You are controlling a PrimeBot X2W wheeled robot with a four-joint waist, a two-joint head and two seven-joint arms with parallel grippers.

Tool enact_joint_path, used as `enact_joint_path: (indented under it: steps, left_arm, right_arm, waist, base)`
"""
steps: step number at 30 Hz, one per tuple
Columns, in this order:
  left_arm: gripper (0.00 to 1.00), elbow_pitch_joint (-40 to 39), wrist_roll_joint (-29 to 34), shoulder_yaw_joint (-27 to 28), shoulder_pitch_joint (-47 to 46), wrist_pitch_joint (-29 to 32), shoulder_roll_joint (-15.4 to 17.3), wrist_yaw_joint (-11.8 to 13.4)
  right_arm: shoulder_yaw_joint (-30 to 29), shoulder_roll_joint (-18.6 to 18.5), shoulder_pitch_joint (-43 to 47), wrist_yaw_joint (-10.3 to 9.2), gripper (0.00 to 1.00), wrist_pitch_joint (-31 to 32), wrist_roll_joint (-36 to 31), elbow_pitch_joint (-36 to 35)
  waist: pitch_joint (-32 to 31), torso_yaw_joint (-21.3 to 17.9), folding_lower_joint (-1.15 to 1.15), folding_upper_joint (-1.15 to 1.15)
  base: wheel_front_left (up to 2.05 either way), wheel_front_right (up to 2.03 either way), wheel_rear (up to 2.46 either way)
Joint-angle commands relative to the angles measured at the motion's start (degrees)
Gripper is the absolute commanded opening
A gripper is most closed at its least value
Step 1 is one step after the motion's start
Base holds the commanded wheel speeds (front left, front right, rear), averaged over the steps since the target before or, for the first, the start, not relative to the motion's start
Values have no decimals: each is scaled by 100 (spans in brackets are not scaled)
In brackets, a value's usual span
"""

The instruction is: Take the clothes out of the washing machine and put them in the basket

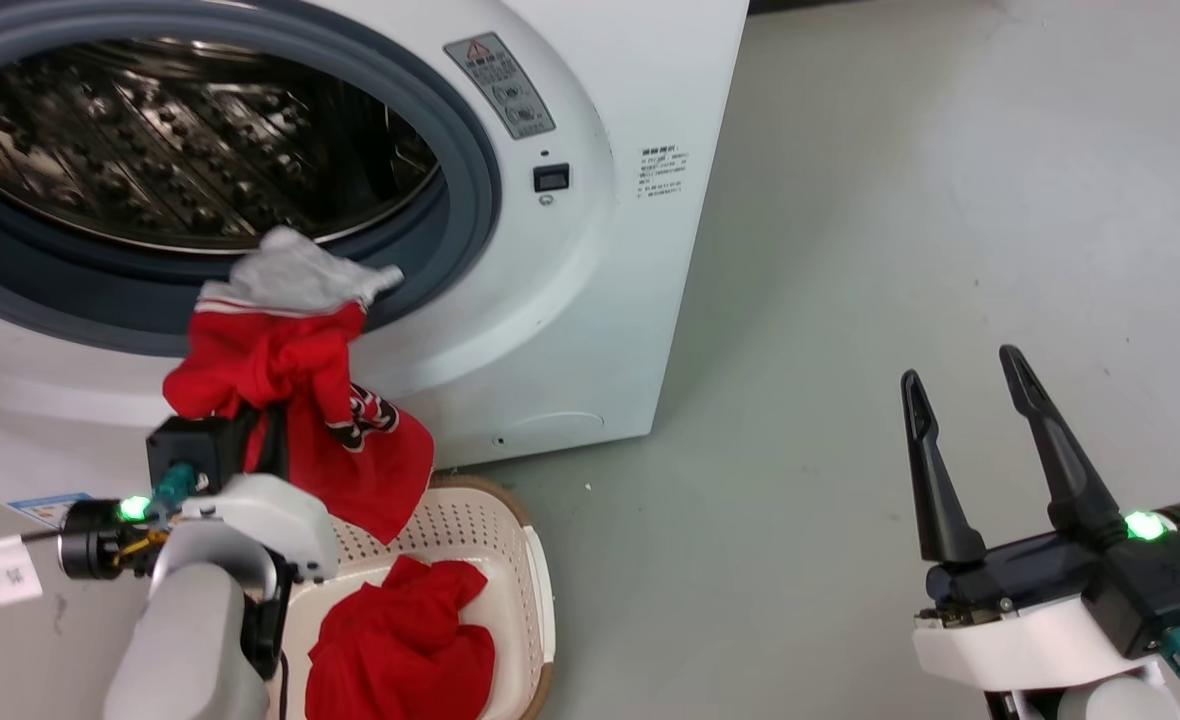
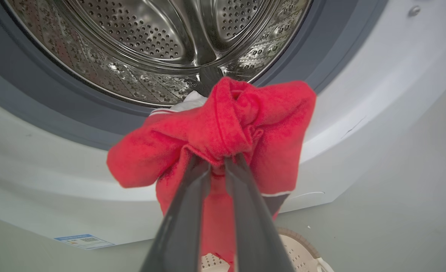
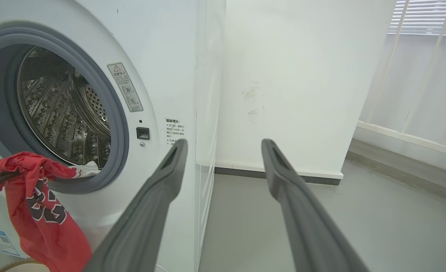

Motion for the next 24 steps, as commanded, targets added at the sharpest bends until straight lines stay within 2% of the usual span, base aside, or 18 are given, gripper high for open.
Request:
enact_joint_path:
  steps: [1,6,10,15,24]
  left_arm:
    - [0,-196,44,22,237,-32,-36,-37]
    - [0,-544,125,-8,866,-32,-121,-177]
    - [0,-457,149,-81,1167,-32,-176,-235]
    - [0,-36,165,-139,1176,-32,-208,-292]
    - [0,1147,97,-115,458,-32,-250,-225]
  right_arm:
    - [-8,4,104,-6,100,-11,-36,16]
    - [-13,4,286,-6,100,-11,-39,25]
    - [-11,4,342,-6,100,-11,-15,27]
    - [22,4,207,-6,100,-11,39,-31]
    - [39,6,-229,-6,100,-11,84,-129]
  waist:
    - [-189,70,1,0]
    - [-402,89,1,0]
    - [-455,84,1,0]
    - [-258,9,1,0]
    - [628,-178,1,0]
  base:
    - [0,0,0]
    - [0,0,0]
    - [0,0,0]
    - [0,0,0]
    - [0,0,0]
